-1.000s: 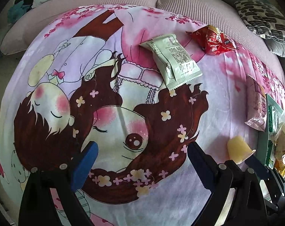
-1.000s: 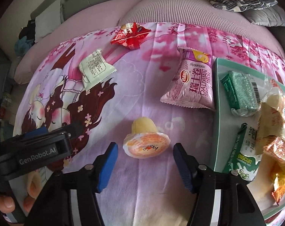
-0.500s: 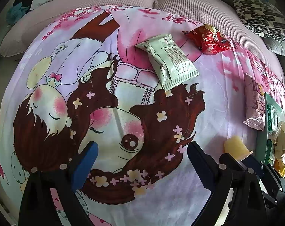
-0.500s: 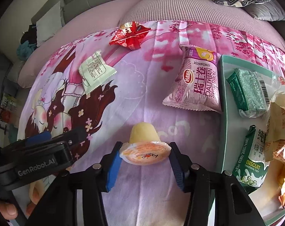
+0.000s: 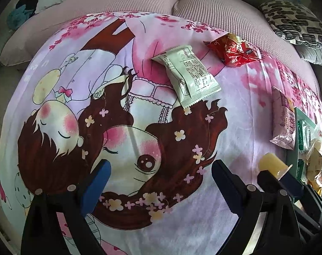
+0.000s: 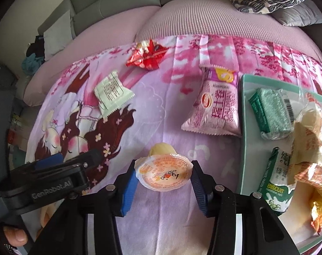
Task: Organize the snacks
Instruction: 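Grasp the orange jelly cup with the right tool while the left tool approaches the pale green packet, then close the left tool on the pale green packet and lift it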
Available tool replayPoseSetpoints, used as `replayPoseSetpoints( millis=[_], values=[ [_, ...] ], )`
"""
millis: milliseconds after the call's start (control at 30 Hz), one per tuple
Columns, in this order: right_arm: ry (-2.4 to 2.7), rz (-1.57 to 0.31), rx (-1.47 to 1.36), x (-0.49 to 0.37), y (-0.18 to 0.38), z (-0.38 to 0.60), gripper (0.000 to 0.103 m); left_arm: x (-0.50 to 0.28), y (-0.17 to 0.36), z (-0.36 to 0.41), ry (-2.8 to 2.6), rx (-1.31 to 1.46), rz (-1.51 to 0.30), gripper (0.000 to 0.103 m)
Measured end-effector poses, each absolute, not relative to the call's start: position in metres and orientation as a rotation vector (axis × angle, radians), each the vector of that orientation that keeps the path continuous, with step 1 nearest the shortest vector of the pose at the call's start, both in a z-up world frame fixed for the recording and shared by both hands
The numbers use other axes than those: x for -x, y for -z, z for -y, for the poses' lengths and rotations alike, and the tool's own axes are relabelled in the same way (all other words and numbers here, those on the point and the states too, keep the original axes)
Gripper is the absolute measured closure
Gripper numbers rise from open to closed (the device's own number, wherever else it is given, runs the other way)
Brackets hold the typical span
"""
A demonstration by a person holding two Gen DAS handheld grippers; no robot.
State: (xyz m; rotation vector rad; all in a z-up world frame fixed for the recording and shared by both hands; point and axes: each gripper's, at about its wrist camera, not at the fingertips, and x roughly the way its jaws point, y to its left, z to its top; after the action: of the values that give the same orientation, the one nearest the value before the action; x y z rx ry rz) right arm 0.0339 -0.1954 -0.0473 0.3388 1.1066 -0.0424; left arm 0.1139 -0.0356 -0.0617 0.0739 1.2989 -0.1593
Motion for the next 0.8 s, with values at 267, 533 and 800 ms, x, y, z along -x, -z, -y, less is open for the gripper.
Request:
replayPoseSetpoints(
  millis=[267, 533, 800],
  values=[
    [0.097, -1.05, -0.31, -0.035, 0.024, 0.206, 0.052, -0.123, 0.049, 0.034, 0.172, -0.024, -1.286, 0.007],
    [0.117, -1.017, -0.32, -0.058, -0.001, 0.228, 0.053, -0.155, 0.035, 0.047, 0.233, 0.028, -1.297, 0.008],
    [0.127, -1.016, -0.252, -0.096, -0.021, 0.239, 0.053, -0.203, 0.041, 0.06, 0.241, 0.09, -1.357, 0.019]
  ],
)
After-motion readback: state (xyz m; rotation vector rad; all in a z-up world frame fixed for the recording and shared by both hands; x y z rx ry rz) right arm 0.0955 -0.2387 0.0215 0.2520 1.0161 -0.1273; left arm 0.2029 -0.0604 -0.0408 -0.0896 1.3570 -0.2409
